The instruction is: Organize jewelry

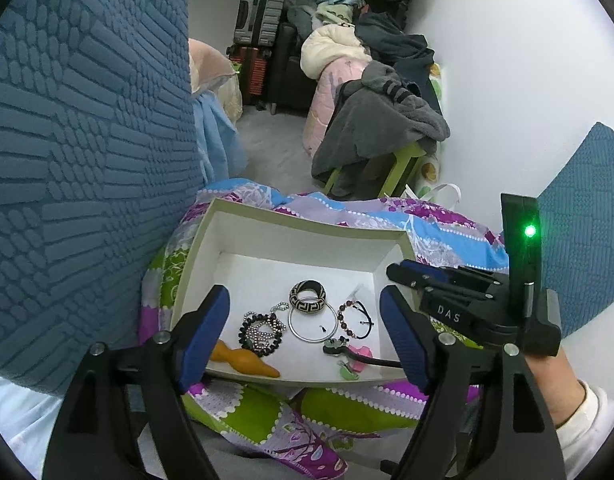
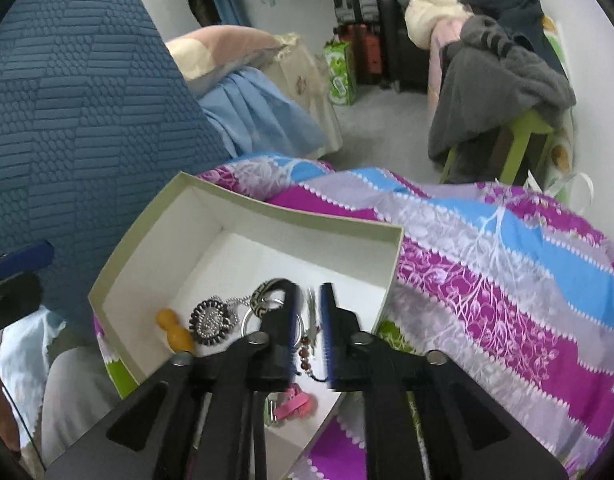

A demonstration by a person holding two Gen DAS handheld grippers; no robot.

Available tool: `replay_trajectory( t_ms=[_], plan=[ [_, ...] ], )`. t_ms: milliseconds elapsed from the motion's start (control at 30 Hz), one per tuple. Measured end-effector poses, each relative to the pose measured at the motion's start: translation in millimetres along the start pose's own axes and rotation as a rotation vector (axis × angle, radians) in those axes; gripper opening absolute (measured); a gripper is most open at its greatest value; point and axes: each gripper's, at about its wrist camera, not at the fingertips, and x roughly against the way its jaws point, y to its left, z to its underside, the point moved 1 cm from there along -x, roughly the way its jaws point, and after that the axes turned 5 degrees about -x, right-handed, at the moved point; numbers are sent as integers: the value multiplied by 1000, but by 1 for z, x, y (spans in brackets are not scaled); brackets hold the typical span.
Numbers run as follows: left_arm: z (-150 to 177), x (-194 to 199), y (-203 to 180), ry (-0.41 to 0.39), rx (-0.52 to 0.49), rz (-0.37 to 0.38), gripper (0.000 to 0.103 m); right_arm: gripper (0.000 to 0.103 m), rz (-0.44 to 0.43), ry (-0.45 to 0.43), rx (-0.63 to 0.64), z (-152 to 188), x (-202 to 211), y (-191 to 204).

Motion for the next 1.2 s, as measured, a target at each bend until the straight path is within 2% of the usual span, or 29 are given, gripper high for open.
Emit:
replay_trajectory(
  t_ms=[33,167,233,400,533,600,867,1133,1200],
  plan=[
    [-1,2,0,-4,1,1,78,31,-7,-5,-7,-1,3,-1],
    [-11,15,-4,-29,-9,-14,80,55,10,-54,-15,-12,25,-3],
    [-16,22,-5,-41,-15,-22,81,61,20,-95,-12,-20,42,-2],
    [-30,44,-11,-75,-12,-23,81,79,23,-232,-15,-41,105,6],
    [-43,72,-23,-113,-41,-28,81,87,28,-363,-17,-52,162,16],
    [-48,88,-33,-143,-72,-40,81,101,29,-421,-11,-54,188,23],
    [-56,137,-63,-224,-163,-81,82,103,8,-536,2,-44,265,45],
    [-48,160,-78,-269,-177,-78,82,103,52,-592,47,-16,299,64],
    [-45,165,-79,-283,-166,-42,83,103,75,-592,41,-10,298,65]
  ],
)
